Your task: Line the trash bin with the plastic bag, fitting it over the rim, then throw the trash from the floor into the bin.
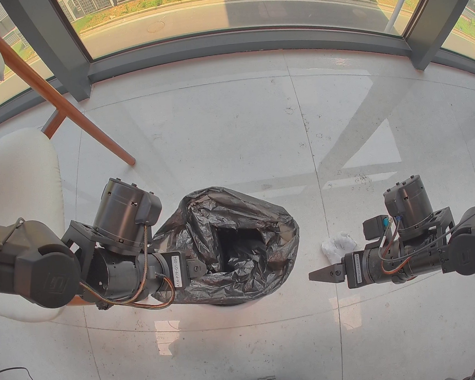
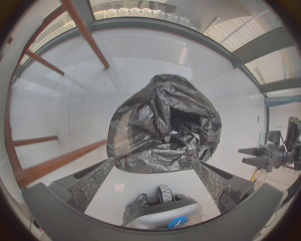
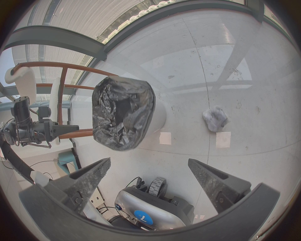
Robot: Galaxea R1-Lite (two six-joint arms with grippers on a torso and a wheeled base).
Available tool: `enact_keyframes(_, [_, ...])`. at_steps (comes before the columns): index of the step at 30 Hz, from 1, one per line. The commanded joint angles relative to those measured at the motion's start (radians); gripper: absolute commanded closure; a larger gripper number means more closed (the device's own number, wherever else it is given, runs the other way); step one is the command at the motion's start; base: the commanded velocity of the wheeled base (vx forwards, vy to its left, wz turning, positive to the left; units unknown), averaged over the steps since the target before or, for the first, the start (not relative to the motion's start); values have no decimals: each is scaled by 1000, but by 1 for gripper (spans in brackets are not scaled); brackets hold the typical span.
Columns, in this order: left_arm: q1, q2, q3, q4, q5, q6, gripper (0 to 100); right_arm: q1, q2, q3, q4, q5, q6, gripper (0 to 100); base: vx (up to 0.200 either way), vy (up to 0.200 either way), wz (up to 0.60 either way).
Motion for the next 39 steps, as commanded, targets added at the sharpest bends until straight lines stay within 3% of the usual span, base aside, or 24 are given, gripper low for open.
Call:
enact_keyframes(1, [-5, 33, -1, -3, 1, -50, 0, -4, 1, 1, -1, -1, 1, 0, 0, 0, 0])
enact_keyframes(8, [-80, 47, 0, -3, -5, -263, 0, -6, 4, 16, -1, -1, 1, 0, 0, 0, 0])
enact_keyframes(12, [-82, 82, -43, -1, -45, -371, 0, -6, 4, 15, -1, -1, 1, 0, 0, 0, 0])
enact_keyframes(13, [-82, 111, -78, 0, -79, -460, 0, -6, 5, 12, -1, -2, 0, 0, 0, 0, 0])
enact_keyframes(23, [-77, 243, -201, -3, -149, -860, 0, -3, 8, 13, -2, -2, 1, 0, 0, 0, 0])
enact_keyframes(27, [-69, 268, -213, -4, -192, -878, 0, -6, 8, 12, -2, -2, 0, 0, 0, 0, 0])
enact_keyframes(39, [-4, 349, -277, -4, -182, -855, 0, -7, 10, 13, -2, -2, 1, 0, 0, 0, 0])
